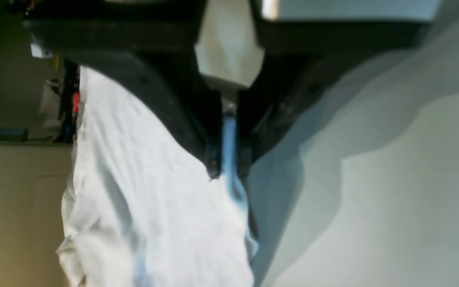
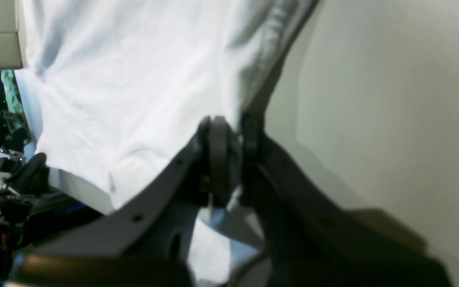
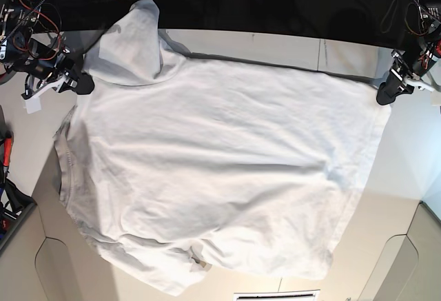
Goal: Layout the t-shirt on the table in an organized manner, then fold the t-shirt properly
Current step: 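Pinch the opposite shoulder with the right gripper and lift both corners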
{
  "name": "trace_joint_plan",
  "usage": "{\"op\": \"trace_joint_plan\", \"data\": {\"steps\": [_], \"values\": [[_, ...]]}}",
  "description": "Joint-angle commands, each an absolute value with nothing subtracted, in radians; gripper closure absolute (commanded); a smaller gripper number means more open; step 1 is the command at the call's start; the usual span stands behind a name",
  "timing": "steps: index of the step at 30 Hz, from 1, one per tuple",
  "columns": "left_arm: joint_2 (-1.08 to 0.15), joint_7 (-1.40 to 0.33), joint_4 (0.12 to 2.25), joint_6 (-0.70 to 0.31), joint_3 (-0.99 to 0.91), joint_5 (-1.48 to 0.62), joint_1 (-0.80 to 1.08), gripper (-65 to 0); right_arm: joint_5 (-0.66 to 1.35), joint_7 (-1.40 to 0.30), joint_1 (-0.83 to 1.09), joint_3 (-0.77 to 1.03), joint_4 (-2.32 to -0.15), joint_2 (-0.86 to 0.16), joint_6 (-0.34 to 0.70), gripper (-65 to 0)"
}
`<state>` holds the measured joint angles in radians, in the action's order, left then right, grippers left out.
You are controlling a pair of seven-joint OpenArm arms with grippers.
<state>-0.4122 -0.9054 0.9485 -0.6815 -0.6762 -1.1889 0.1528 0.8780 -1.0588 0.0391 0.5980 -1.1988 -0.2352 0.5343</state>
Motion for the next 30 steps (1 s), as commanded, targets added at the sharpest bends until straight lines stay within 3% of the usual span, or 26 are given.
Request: {"op": "trace_joint_plan", "data": {"steps": [1, 15, 30], "values": [[-0.435, -0.899, 0.962, -0.698, -0.702, -1.231, 0.162, 0.0, 0.901, -1.060, 0.031, 0.602, -1.216, -0.250, 0.548, 0.0], [-0.435, -1.036, 0.962, -0.698, -0.876, -1.478, 0.322, 0.0, 0.970, -1.115, 0.115, 0.602, -1.264, -0.249, 0.565, 0.0], [-0.435, -1.148, 0.963, -0.698, -0.877, -1.484, 0.321, 0.0, 0.981, -1.119, 0.214, 0.603, -1.441, -0.249, 0.565, 0.0]]}}
